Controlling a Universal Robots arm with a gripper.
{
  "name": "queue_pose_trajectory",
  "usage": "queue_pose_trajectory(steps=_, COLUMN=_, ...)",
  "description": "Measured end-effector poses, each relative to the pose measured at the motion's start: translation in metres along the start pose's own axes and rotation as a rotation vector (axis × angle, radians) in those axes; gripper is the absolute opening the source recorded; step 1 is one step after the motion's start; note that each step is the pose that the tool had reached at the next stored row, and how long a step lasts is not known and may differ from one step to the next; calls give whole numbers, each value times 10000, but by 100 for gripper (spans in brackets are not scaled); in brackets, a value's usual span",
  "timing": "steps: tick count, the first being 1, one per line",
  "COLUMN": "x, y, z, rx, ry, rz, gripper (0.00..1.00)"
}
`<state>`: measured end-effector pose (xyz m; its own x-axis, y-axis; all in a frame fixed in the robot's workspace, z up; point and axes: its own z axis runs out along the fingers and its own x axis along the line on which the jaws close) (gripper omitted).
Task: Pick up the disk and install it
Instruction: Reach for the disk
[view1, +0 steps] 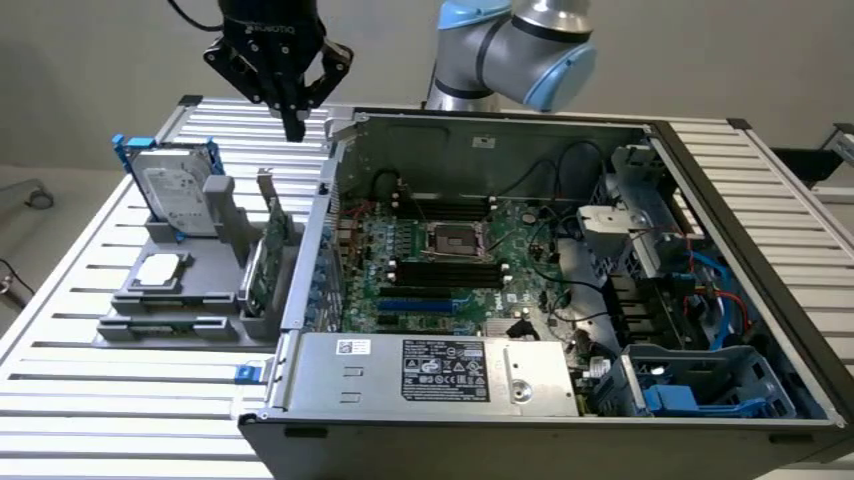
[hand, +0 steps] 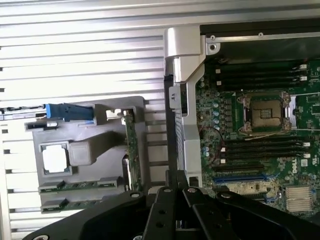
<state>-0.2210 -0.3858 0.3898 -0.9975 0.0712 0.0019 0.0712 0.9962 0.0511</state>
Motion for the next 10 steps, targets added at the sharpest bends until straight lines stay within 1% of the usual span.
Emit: queue_pose_trajectory(steps=10, x=462, y=68, z=50, rx=-22, ry=1, rz=1, gripper=11)
